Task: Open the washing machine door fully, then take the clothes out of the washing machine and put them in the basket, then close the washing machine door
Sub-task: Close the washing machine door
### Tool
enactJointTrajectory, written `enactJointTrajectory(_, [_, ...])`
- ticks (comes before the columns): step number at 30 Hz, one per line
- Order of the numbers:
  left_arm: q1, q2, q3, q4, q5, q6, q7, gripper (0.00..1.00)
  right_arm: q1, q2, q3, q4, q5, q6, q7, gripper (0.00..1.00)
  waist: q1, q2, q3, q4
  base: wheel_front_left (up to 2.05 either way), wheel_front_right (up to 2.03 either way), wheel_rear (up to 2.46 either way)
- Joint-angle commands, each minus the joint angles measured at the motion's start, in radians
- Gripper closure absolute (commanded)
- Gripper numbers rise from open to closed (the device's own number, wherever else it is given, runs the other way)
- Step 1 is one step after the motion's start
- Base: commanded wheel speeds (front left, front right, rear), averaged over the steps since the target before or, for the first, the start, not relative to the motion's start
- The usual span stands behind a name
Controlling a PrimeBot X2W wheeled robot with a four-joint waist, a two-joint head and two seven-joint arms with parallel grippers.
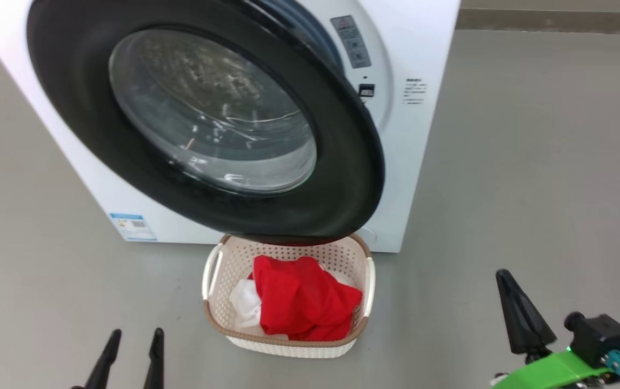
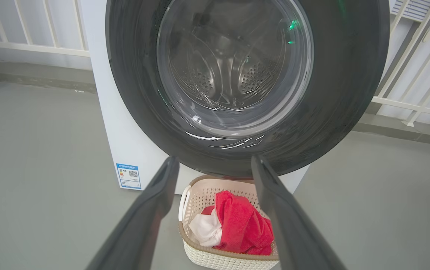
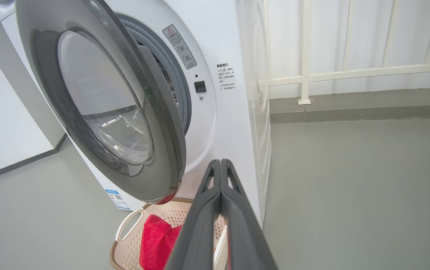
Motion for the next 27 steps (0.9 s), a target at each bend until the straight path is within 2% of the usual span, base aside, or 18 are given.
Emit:
enactJointTrajectory(1, [-0.045,-0.002,0.022,-0.027,0.004,-0.006,-0.012,0.0,-0.061,-0.016,0.046,-0.017,0.007,0.007,-0.007,1.0,0.0,-0.0001,0.013,0.034,0.0,0.0,0.0])
enactJointTrajectory(17, [-0.104,-0.035,-0.063,-0.025,-0.012,-0.006,-0.012,0.0,-0.324,-0.085,0.22,0.052,0.008,0.007,-0.007,1.0,0.0,-0.0001,0.12,0.192,0.0,0.0,0.0])
enactJointTrajectory(27, [-0.166,-0.047,-0.099,-0.023,-0.034,-0.006,-0.012,0.0,-0.469,-0.115,0.231,0.091,0.007,0.007,-0.007,1.0,0.0,-0.0001,0.216,0.246,0.0,0.0,0.0])
